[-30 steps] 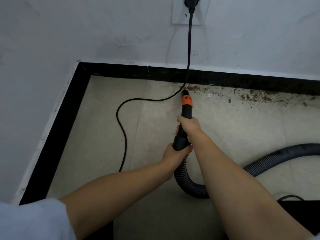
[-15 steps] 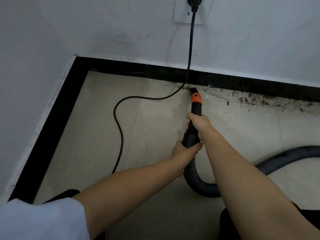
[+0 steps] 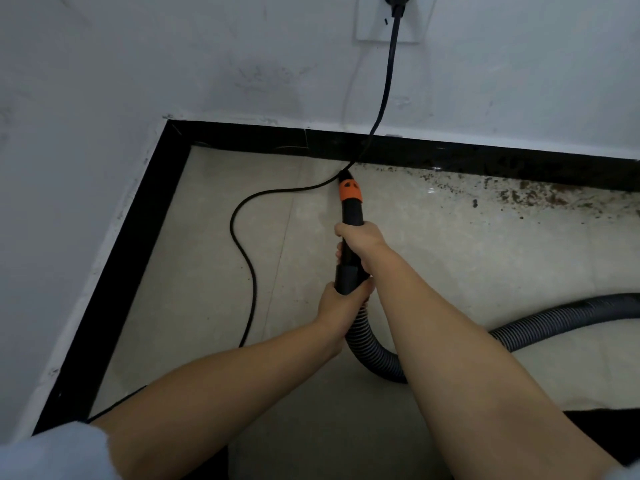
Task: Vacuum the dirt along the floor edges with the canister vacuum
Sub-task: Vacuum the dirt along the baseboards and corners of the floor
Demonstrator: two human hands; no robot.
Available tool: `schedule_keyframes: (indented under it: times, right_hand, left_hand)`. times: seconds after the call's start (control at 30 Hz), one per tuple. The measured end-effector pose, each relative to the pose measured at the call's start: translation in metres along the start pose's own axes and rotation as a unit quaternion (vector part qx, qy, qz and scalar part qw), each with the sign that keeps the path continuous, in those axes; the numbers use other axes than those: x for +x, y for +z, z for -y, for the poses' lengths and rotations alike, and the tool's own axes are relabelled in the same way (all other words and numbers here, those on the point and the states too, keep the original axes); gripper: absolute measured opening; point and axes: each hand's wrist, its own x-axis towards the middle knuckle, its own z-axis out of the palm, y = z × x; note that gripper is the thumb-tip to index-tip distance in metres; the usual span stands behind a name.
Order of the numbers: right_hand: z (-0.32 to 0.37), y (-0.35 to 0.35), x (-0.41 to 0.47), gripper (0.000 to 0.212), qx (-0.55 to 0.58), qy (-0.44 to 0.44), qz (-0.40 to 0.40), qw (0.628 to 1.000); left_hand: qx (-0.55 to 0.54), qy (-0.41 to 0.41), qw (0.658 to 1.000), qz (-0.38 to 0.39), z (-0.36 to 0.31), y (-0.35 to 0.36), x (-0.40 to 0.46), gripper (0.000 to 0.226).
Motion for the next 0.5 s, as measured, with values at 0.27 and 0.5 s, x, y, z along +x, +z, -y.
schedule_keyframes:
  times: [0.27, 0.5]
  right_hand:
    - [0.009, 0.005, 0.004, 0.011, 0.009, -0.006, 0.006, 1.000]
    - [0.006, -0.011, 0.003, 0.010, 0.042, -0.007, -0.044, 0.998]
  left_hand:
    - [-0.004, 0.001, 1.000, -0.001, -0.014, -0.003, 0.003, 0.039]
    - [0.036, 0.012, 0.999, 0.029, -0.012, 0.003, 0.009, 0.047]
